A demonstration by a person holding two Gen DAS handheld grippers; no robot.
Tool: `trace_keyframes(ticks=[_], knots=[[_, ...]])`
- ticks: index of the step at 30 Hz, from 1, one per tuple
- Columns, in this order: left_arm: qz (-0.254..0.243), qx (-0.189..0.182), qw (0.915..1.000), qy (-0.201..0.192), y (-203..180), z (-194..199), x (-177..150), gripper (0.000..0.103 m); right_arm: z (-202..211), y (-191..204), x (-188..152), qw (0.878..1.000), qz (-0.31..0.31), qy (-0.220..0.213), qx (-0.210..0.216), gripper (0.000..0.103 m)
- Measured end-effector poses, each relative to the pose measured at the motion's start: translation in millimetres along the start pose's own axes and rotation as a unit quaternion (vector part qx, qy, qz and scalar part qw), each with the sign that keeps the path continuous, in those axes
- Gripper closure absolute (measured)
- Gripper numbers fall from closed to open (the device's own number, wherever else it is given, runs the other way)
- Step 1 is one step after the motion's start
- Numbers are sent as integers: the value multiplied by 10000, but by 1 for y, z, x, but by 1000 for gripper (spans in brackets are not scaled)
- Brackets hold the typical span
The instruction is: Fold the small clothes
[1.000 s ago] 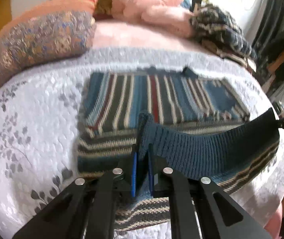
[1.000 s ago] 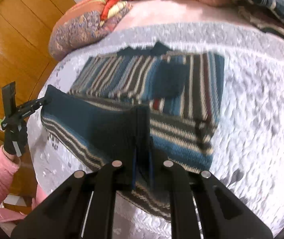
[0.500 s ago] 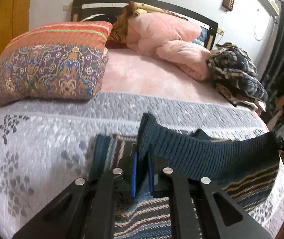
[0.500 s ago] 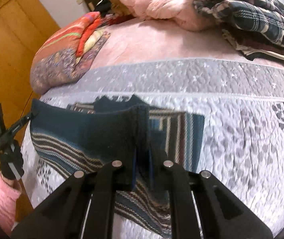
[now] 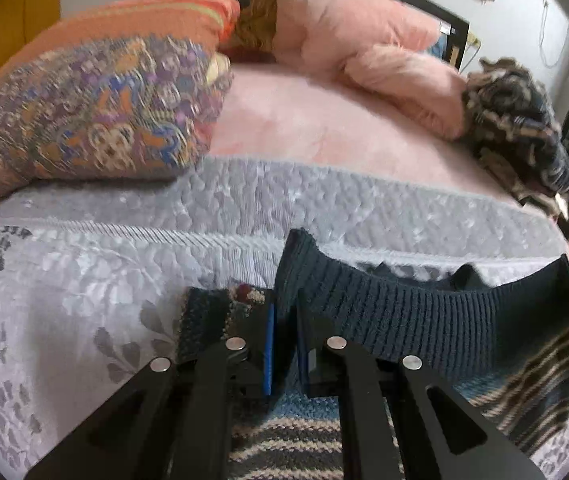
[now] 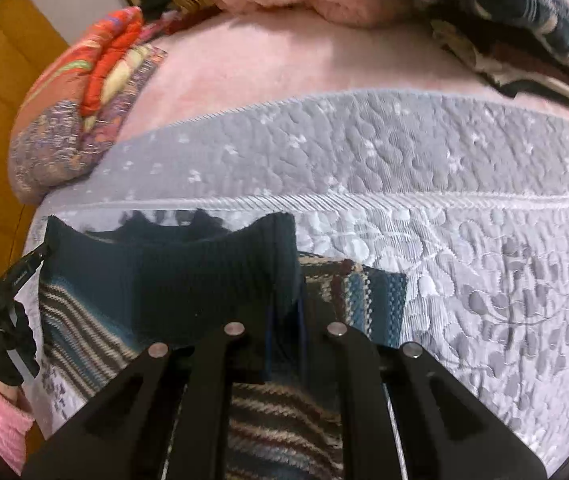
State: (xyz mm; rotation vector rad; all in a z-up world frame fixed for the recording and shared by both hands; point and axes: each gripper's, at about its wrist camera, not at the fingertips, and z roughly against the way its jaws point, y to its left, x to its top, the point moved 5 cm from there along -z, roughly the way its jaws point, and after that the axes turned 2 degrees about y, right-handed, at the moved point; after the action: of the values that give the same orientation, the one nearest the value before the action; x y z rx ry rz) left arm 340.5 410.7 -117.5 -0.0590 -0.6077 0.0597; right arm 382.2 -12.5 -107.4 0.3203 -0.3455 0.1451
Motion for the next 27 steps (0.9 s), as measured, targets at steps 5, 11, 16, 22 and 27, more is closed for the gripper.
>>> trace_keyframes(ticks=[5,11,16,22,27], knots=[[73,40,9995,318,6,-36,-11,94,-35,-14,-1,9997,-176,171,-58,94],[122,-41,9994,306,10,-47,-18,90,-61,-23,-7,9990,-326,307,-46,94],[256,-7,9989,388,11,-50,-19,89,-62,-24,-5,9982,-454,386,-33,91],[417,81,9984,369,2,-13,-8,65,-9,-21,-11,9993,-337,83,126,61],[325,13,9991,274,-19,26,-19,57,19,-23,-39,9995,-134,193,223,61]])
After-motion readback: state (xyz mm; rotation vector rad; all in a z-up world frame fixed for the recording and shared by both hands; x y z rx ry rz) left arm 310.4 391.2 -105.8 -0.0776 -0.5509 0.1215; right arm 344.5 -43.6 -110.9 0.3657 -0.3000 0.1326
